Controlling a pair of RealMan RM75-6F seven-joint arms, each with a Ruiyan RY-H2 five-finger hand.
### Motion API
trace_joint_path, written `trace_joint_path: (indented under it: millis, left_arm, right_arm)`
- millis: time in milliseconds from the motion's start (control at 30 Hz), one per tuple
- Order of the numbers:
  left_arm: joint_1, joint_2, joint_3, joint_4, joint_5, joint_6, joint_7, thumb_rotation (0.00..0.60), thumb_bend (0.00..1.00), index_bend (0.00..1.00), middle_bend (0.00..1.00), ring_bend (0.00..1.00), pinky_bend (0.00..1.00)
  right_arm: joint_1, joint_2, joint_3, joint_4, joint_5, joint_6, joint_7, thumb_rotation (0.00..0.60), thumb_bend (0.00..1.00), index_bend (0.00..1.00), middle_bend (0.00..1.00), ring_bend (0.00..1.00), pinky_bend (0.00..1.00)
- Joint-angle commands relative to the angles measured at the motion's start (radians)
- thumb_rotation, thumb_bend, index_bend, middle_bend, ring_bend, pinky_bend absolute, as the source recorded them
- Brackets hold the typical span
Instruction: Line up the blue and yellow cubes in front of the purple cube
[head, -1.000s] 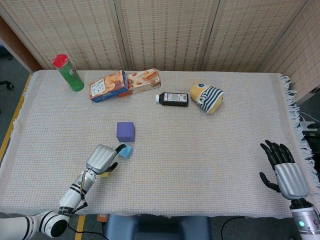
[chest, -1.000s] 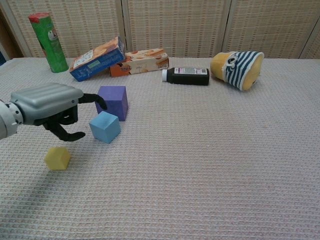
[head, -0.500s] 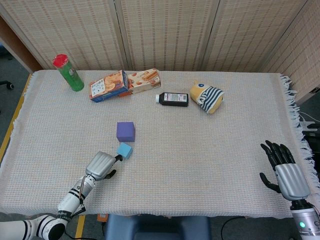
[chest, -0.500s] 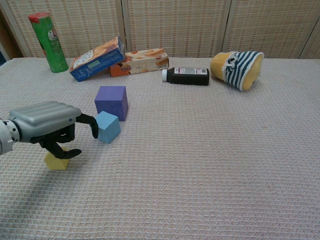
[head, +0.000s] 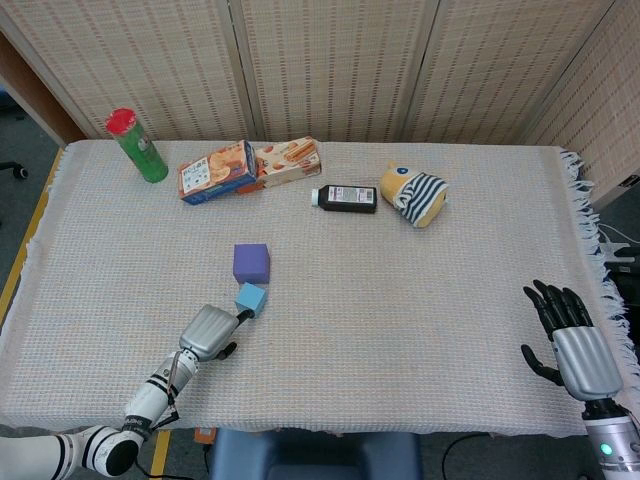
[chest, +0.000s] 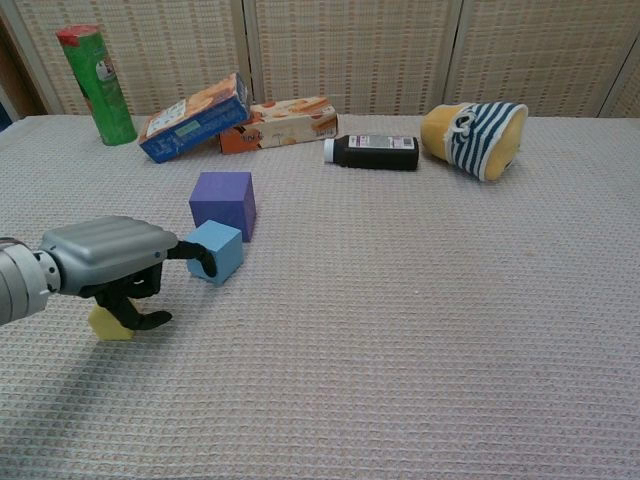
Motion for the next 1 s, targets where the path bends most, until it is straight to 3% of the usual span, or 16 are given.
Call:
trace_joint_path:
  millis: [33,1000]
  left_arm:
    - [0.000,-0.004,-0.002,0.003,0.000,-0.001,-0.003,0.600,0.37,0.21,1.00,1.00,1.00]
    - [-0.021,-0.032,-0.036,0.080,-0.039,-0.055,-0.062,0.600,0.38,0.17,1.00,1.00,1.00]
  right_arm:
    - [0.001,0.000,0.000,0.000,0.000,-0.002,0.000,0.600,0.10,0.00,0.00,0.00,0.00]
    - [0.004,-0.002,0.003,0.001,0.008,-0.009,-0.004,0.600,0.10,0.00,0.00,0.00,0.00]
